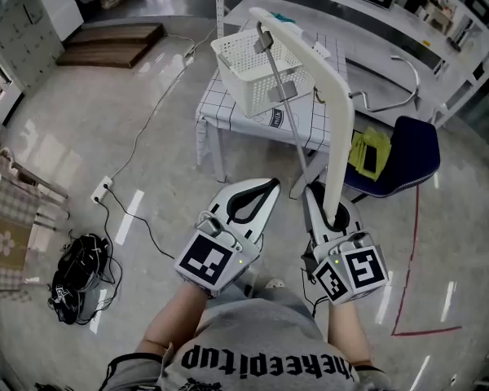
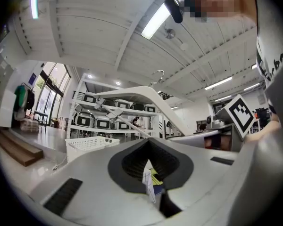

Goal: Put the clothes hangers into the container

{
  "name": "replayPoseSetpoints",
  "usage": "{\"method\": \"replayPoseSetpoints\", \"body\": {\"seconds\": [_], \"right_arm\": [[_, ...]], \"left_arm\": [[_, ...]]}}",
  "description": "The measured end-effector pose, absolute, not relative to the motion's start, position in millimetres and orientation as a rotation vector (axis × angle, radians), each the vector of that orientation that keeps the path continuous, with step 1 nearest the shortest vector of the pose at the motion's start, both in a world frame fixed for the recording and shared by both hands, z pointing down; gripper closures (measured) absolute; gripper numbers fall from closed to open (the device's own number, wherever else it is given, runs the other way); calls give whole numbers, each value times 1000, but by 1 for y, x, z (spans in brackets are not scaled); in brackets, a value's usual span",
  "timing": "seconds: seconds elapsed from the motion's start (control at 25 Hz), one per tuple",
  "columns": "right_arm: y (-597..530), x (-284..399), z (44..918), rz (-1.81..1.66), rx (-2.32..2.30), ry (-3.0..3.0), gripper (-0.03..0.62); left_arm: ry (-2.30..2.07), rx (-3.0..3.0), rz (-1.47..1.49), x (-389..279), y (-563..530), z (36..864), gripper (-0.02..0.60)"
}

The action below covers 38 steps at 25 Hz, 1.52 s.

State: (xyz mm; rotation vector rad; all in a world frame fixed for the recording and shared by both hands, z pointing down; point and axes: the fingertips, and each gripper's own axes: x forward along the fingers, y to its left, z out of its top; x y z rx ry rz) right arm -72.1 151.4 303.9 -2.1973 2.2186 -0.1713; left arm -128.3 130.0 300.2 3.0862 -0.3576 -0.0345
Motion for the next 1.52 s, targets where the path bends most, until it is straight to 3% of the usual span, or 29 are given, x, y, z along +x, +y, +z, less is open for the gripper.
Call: {"method": "replayPoseSetpoints", "body": {"seconds": [0.96, 1.52], "right_arm": [[81, -103, 313, -252, -2221, 2089, 549], [60, -64, 315, -277, -2242, 2074, 548]], "left_arm": [[-284, 3105, -69, -175, 47, 302, 561], [-347, 3096, -69, -160, 15, 305, 561]]}}
